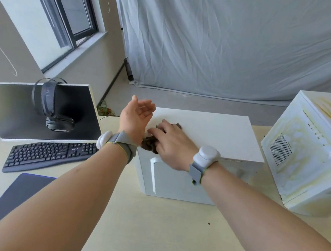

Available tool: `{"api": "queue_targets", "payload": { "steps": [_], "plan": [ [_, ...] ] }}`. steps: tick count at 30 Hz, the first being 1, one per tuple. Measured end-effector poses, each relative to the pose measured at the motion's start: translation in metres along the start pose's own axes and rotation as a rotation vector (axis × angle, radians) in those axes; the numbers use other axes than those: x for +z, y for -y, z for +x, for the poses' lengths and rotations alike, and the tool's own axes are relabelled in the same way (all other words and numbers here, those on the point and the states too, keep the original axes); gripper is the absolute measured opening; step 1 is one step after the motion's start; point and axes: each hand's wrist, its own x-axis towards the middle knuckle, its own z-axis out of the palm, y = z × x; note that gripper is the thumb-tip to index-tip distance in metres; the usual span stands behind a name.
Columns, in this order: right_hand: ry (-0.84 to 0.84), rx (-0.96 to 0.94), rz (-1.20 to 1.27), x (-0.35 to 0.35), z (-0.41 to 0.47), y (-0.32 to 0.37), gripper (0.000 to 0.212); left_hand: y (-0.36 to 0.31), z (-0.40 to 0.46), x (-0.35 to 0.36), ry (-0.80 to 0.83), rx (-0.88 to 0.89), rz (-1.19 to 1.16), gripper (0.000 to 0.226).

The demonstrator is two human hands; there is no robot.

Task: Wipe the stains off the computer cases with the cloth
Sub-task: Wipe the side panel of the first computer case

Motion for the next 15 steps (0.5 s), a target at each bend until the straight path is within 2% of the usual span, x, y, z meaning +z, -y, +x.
{"api": "queue_targets", "payload": {
  "steps": [2, 3, 4, 6, 8, 9, 11, 13, 15],
  "plan": [
    [-0.005, -0.098, -0.014, -0.008, -0.013, -0.021, 0.052, -0.007, 0.002, -0.014, -0.029, 0.046, 0.048, 0.047],
    [-0.031, -0.078, -0.029, -0.013, -0.018, -0.035, 0.055, -0.011, 0.002, -0.025, -0.050, 0.079, 0.102, 0.046],
    [-0.072, 0.006, -0.055, -0.017, -0.018, -0.050, 0.059, -0.017, 0.002, -0.036, -0.082, 0.111, 0.164, 0.045],
    [-0.094, 0.308, -0.147, -0.026, -0.015, -0.083, 0.062, -0.020, 0.001, -0.055, -0.125, 0.145, 0.300, 0.039],
    [-0.076, 0.555, -0.206, -0.022, 0.004, -0.089, 0.049, -0.020, -0.001, -0.075, -0.135, 0.142, 0.469, 0.031],
    [-0.093, 0.602, -0.214, -0.016, 0.019, -0.082, 0.045, -0.019, -0.002, -0.083, -0.124, 0.125, 0.576, 0.031],
    [-0.102, 0.596, -0.227, -0.006, 0.047, -0.064, 0.051, -0.009, -0.009, -0.090, -0.070, 0.072, 0.789, 0.036],
    [-0.086, 0.482, -0.199, 0.008, 0.078, -0.034, 0.053, -0.003, -0.016, -0.098, -0.010, 0.042, 0.941, 0.040],
    [-0.075, 0.348, -0.172, 0.016, 0.099, -0.006, 0.046, -0.001, -0.019, -0.100, 0.005, 0.035, 0.998, 0.043]
  ]
}}
